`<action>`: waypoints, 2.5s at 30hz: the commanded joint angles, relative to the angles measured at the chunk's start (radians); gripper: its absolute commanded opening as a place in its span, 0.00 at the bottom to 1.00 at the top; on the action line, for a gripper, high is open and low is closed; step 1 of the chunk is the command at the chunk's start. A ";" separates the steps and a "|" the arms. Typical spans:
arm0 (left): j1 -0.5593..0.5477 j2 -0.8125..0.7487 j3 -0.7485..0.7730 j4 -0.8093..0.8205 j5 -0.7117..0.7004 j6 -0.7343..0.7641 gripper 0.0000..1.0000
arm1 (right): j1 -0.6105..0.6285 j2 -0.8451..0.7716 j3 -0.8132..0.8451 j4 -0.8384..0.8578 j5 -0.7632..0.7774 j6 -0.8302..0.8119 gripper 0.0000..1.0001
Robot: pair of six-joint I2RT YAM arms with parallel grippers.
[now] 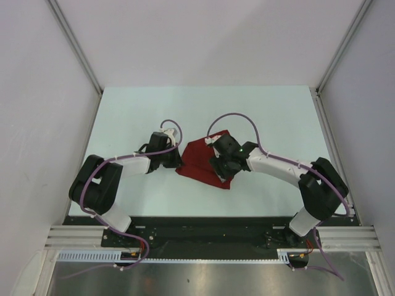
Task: Fold the napkin, place the utensils inside, and roll it up
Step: Roll the napkin with the utensil
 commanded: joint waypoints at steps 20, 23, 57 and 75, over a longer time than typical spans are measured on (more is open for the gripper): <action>0.050 0.037 0.002 -0.053 -0.040 0.007 0.00 | 0.222 0.097 -0.032 0.631 -0.151 -0.312 0.61; 0.051 0.037 0.004 -0.053 -0.038 0.007 0.00 | 0.222 0.119 -0.037 0.627 -0.138 -0.315 0.61; 0.051 0.039 0.012 -0.027 0.003 0.008 0.00 | 0.127 0.219 -0.037 0.487 -0.112 -0.290 0.62; 0.068 -0.237 -0.099 0.001 -0.094 -0.062 0.75 | 0.033 0.343 -0.032 0.309 -0.612 -0.154 0.22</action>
